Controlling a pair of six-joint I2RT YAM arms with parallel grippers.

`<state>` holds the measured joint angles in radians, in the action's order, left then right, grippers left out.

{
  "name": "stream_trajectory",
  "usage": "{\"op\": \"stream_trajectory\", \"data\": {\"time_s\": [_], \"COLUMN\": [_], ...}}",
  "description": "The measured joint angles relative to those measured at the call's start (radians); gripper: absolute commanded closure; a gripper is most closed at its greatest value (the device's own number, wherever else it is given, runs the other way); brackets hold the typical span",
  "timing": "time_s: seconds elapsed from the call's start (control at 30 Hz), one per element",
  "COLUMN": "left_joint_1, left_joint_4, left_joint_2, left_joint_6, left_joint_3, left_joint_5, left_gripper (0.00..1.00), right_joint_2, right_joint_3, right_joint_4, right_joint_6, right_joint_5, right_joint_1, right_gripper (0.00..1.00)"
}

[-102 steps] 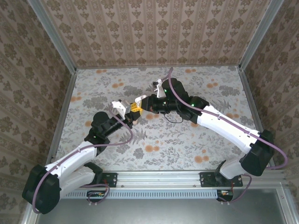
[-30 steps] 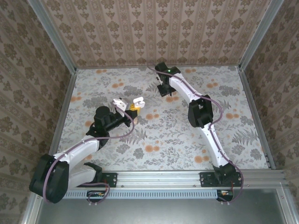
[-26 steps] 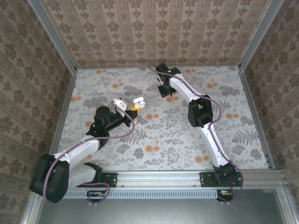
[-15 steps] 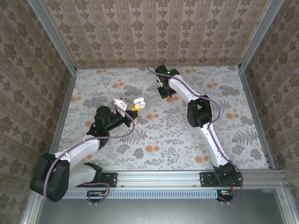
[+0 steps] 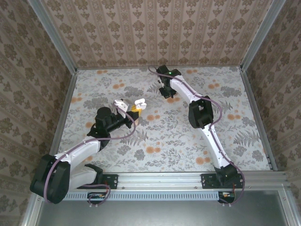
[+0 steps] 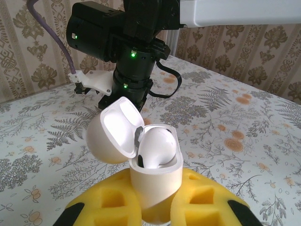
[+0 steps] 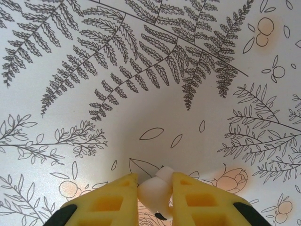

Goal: Insert wireless bluetooth earbuds into charging case

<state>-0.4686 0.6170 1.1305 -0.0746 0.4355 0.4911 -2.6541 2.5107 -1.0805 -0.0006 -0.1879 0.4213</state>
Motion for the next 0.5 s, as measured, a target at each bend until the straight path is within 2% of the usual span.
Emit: {"op": "stream_trajectory", "data": {"time_s": [0.1, 0.23, 0.5], "left_joint_1": [0.0, 0.0, -0.001], "left_joint_4": [0.0, -0.001, -0.001], "left_joint_2": [-0.002, -0.023, -0.067], "left_joint_6": [0.0, 0.0, -0.015], "left_joint_3": [0.0, 0.0, 0.0], "left_joint_5": [0.003, 0.003, 0.014], "left_gripper": [1.0, 1.0, 1.0], "right_joint_2": [0.05, 0.17, 0.499], "right_joint_3": [-0.087, -0.294, -0.724], "right_joint_4": [0.026, 0.087, 0.301], "right_joint_6": [0.025, 0.085, 0.261], "right_joint_5": [0.014, 0.089, 0.285], "right_joint_1": [0.0, -0.002, -0.002], "right_gripper": [0.82, 0.82, 0.83]}}
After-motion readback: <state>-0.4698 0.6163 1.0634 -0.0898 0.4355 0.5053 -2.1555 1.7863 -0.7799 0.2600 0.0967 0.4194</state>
